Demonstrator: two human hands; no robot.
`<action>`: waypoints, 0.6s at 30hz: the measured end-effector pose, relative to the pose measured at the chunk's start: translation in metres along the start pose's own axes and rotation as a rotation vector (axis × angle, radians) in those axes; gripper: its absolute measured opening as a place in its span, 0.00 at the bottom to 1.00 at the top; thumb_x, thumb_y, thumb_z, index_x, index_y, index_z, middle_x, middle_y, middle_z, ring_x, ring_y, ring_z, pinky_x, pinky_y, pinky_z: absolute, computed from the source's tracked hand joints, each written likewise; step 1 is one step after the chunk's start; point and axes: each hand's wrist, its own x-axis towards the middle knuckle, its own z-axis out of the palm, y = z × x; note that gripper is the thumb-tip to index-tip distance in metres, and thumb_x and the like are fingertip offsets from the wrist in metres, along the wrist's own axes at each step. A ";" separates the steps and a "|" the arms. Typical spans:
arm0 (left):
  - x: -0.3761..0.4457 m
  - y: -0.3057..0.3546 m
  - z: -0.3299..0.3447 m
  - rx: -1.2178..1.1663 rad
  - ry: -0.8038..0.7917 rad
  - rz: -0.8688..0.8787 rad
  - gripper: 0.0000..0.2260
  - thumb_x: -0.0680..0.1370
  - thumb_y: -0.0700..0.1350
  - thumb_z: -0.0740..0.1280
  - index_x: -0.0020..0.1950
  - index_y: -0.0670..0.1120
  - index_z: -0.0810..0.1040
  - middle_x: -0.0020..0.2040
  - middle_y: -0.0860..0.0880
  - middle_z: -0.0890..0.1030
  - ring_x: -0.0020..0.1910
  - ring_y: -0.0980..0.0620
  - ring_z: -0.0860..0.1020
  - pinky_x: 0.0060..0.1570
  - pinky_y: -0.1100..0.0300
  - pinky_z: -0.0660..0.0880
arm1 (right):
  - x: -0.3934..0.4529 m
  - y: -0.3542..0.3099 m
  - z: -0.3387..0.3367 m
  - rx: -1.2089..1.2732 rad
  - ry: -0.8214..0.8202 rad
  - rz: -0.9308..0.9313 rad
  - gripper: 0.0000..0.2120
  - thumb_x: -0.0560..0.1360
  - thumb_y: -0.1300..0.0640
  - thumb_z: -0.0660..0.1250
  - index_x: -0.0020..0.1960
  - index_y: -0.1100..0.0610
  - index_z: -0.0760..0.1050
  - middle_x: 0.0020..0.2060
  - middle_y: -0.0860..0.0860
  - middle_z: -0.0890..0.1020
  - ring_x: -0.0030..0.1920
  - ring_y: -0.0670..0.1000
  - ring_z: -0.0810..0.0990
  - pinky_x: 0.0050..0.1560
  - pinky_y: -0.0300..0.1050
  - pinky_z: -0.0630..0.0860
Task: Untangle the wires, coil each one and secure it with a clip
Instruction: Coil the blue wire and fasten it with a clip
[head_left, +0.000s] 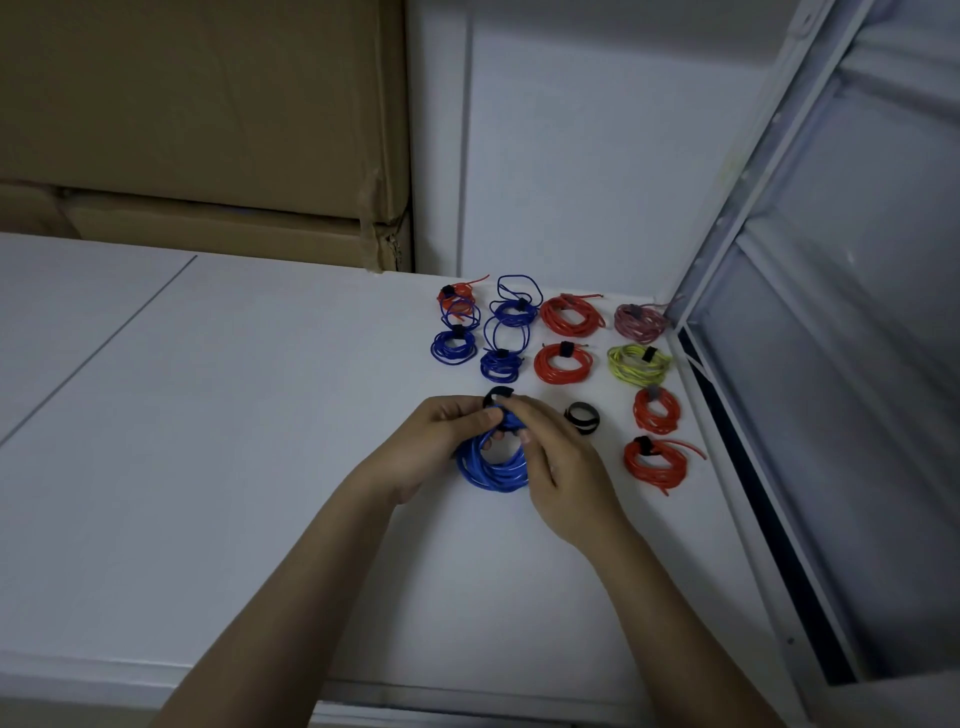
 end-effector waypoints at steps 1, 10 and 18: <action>0.000 0.000 -0.001 -0.001 -0.006 0.003 0.12 0.81 0.41 0.61 0.56 0.35 0.79 0.39 0.49 0.82 0.37 0.58 0.78 0.42 0.66 0.74 | 0.001 -0.001 -0.001 0.048 0.003 -0.009 0.20 0.79 0.62 0.58 0.70 0.55 0.70 0.64 0.48 0.76 0.64 0.45 0.74 0.63 0.41 0.73; -0.001 -0.002 0.003 0.072 -0.110 0.049 0.13 0.84 0.42 0.55 0.47 0.46 0.78 0.36 0.57 0.80 0.39 0.62 0.76 0.44 0.70 0.71 | 0.009 -0.007 -0.005 0.111 0.275 -0.052 0.09 0.72 0.62 0.71 0.51 0.61 0.83 0.47 0.48 0.81 0.51 0.35 0.77 0.53 0.29 0.71; -0.003 -0.006 0.005 0.394 -0.072 0.091 0.08 0.83 0.45 0.59 0.60 0.47 0.74 0.46 0.54 0.78 0.42 0.60 0.75 0.46 0.66 0.71 | 0.015 -0.015 -0.010 0.570 0.178 0.433 0.08 0.70 0.66 0.74 0.43 0.54 0.82 0.38 0.47 0.83 0.43 0.45 0.82 0.46 0.36 0.77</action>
